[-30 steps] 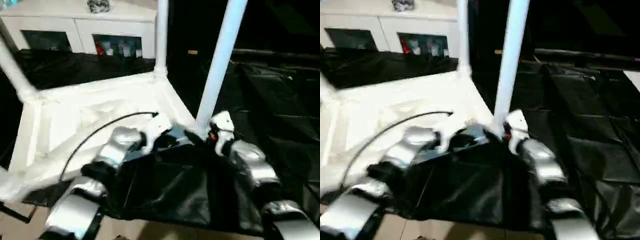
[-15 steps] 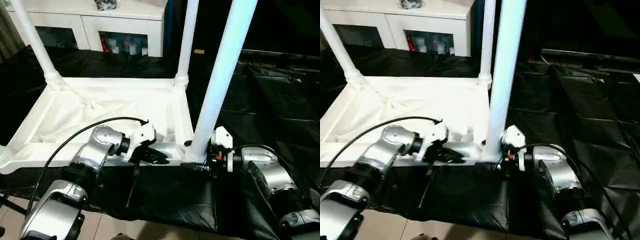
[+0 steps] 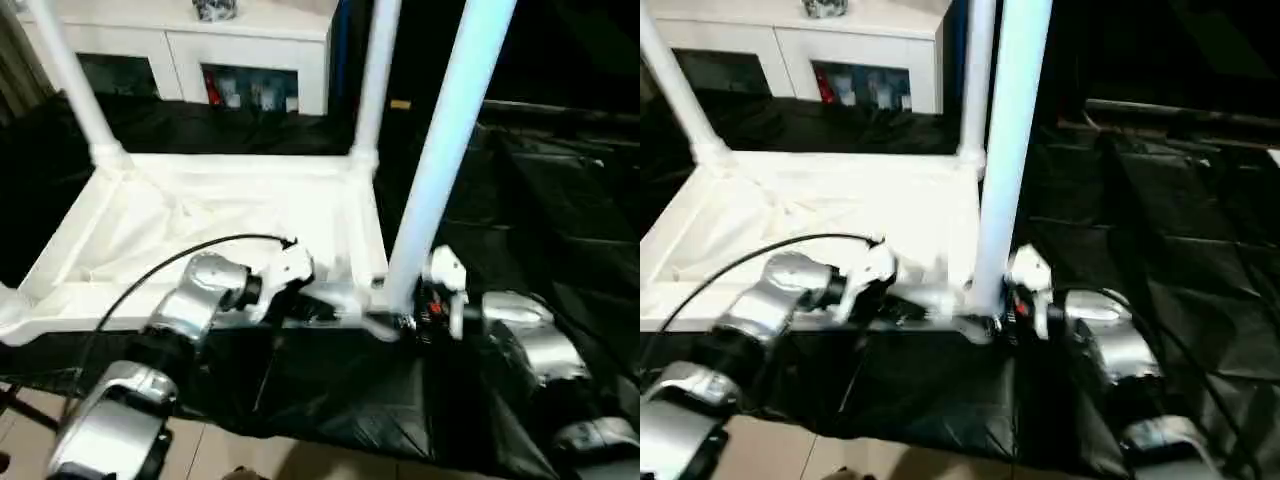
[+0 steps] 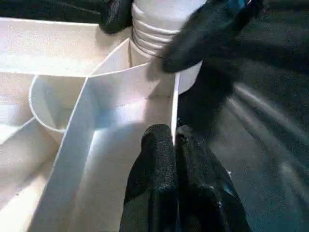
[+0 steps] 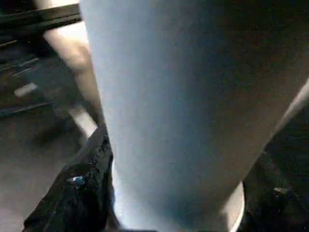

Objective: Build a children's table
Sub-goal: Rotate leg to tighten

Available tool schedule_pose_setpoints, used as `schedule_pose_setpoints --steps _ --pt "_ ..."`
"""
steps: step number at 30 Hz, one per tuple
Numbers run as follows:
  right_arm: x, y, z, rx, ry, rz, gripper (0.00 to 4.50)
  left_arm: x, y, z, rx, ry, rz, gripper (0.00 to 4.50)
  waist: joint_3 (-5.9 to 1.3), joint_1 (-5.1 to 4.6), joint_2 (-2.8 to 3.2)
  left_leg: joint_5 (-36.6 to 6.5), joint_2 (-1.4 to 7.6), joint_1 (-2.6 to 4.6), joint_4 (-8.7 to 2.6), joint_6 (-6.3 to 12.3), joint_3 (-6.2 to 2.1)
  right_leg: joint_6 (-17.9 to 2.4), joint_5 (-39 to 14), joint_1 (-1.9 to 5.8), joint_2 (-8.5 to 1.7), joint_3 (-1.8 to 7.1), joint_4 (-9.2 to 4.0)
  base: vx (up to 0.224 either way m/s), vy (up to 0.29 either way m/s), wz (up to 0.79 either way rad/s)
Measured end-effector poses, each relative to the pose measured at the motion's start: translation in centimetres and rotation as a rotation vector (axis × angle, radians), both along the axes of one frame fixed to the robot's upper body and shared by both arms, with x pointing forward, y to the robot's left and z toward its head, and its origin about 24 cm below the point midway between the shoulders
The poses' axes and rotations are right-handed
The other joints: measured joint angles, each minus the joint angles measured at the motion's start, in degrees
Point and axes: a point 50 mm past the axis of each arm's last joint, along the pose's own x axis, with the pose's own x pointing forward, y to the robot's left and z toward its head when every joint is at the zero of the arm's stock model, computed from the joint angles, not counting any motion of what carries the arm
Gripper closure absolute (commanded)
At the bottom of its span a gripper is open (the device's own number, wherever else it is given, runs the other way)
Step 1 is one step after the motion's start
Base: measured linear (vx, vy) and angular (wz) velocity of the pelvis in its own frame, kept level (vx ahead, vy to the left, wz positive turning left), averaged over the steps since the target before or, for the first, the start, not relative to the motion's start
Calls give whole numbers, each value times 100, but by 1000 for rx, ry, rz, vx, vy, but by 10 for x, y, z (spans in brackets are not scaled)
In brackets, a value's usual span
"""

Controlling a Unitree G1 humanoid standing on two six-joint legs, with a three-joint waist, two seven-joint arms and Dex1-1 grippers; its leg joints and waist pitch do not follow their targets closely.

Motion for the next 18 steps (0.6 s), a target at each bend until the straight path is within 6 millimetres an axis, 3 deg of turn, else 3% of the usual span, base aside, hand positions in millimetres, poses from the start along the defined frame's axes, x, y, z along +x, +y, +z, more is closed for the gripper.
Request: schedule_pose_setpoints --steps 5,8,9,10,13,16,17,18 --pt "21 12 -4 12 -5 -368 176 11 -25 -2 2 -43 175 450 0 -97 -7 0 -9 10 1 0 -1 1 -1 9 -8 -1 -2 0 0 0" --pt "27 14 -3 12 0 -492 176 13 -38 -2 2 -58 222 450 -2 -100 -9 0 -13 7 0 0 -1 1 -1 10 -12 -1 -6 0 0 0" --pt "28 14 -3 12 -1 -514 176 14 -40 -2 1 -62 232 450 -4 -99 -5 0 -14 6 0 0 -1 1 0 11 -12 -1 -6 0 0 0" --pt "29 16 -3 14 -3 -533 142 14 -42 -2 3 -66 238 450 -6 -98 -3 0 -14 6 0 0 -1 1 0 12 -12 -1 -5 0 0 0" --pt "29 18 -4 21 -21 -561 105 14 -43 -2 4 -80 241 450 -8 -98 1 0 -13 4 0 1 -3 0 1 11 -12 -2 -4 0 0 0" --pt "29 22 -3 35 -32 -557 97 14 -42 -1 2 -84 240 450 -8 -98 4 0 -13 2 0 1 -3 -10 7 9 -12 -2 -4 0 0 0" --pt "29 22 -3 38 -37 -556 69 14 -41 -1 1 -84 234 450 -8 -98 4 0 -13 0 -1 1 -3 -21 14 8 -12 -2 -4 0 0 0" --pt "29 22 -3 42 -37 -545 69 14 -40 -1 0 -83 222 450 -8 -104 4 0 -13 -2 -2 1 -3 -21 14 4 -12 -3 -4 0 0 0"
